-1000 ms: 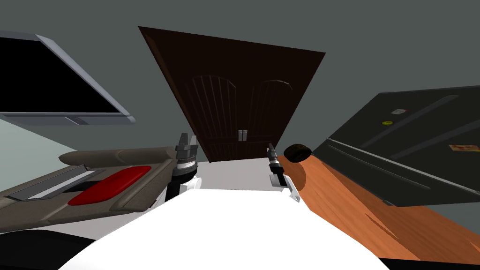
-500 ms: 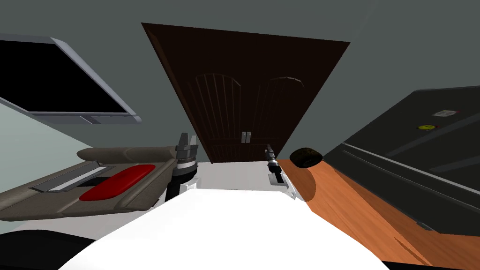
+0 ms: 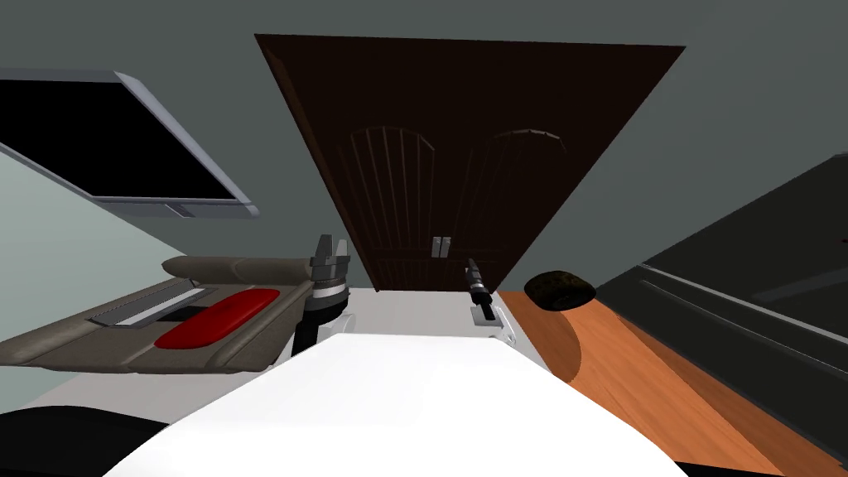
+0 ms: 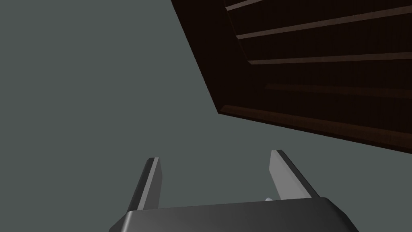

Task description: Pull the door open

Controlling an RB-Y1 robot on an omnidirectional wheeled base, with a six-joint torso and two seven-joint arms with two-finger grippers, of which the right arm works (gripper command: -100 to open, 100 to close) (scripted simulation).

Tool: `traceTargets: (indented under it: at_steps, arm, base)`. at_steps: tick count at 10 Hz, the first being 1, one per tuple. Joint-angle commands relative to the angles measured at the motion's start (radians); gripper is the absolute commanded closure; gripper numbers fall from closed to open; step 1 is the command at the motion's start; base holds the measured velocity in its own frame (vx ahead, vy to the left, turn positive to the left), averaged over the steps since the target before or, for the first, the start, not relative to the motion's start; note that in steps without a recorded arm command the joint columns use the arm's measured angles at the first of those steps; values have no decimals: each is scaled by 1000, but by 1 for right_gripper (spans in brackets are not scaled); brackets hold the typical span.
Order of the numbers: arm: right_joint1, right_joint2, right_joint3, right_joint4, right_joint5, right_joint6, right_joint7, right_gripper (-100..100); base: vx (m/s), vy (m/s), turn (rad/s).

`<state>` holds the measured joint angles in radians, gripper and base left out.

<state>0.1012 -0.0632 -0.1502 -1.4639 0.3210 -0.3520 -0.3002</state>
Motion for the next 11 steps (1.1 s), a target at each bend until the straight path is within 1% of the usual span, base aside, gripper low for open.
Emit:
traceTargets:
  at_steps: [1, 2, 5, 8, 9, 10, 11]
  arm:
    - [-17, 5, -3, 37, 12, 16, -24, -100]
    - [-24, 8, -5, 51, 16, 20, -32, -100]
    - [-55, 22, -10, 113, 35, 40, -65, -100]
    - [-71, 31, -11, 144, 45, 49, -81, -100]
    - [-67, 29, -9, 132, 43, 52, -79, -100]
    - [-53, 0, -37, 148, 34, 53, -86, -100]
    - [-50, -4, -42, 150, 33, 53, -87, -100]
  base:
    - [185, 11, 95]
    - [168, 13, 89]
    - [164, 10, 103]
    - [135, -3, 60]
    - [49, -1, 13]
    - [-21, -4, -60]
    - [-44, -8, -60]
